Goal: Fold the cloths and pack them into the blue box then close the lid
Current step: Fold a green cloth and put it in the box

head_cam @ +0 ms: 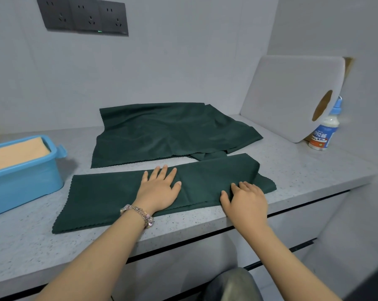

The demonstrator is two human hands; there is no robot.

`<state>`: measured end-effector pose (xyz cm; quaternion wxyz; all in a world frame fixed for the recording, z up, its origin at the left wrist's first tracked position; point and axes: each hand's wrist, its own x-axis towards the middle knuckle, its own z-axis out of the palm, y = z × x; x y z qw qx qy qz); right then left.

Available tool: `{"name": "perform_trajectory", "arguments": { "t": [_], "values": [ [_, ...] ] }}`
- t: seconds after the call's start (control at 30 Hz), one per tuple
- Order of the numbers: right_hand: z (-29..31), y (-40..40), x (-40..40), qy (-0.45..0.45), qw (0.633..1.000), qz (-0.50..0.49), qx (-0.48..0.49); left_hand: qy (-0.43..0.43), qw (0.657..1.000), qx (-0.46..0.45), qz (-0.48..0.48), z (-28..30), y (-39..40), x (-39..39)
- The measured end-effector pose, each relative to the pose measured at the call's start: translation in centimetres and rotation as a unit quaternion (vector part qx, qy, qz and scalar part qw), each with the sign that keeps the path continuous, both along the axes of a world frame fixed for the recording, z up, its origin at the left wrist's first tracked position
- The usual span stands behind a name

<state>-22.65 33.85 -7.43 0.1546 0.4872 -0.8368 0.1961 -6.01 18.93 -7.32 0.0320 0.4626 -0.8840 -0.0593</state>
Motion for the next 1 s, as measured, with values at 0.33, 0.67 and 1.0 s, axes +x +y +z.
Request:
{"name": "perform_trajectory", "arguments": {
  "t": [0.33,0.67,1.0],
  "values": [
    [0.7,0.1,1.6,-0.013,0.999,-0.037,-0.036,0.075,0.997,0.013,-0.026,3.0,0.4,-1.8],
    [0.2,0.9,1.4,-0.064,0.995,-0.081,0.009,-0.027,0.997,0.041,-0.062,1.7,0.7,-5.8],
    [2.9,-0.4,0.4,0.058,0.995,-0.051,-0.06,-0.032,0.996,0.006,-0.084,0.6,1.3,-5.8]
  ]
}}
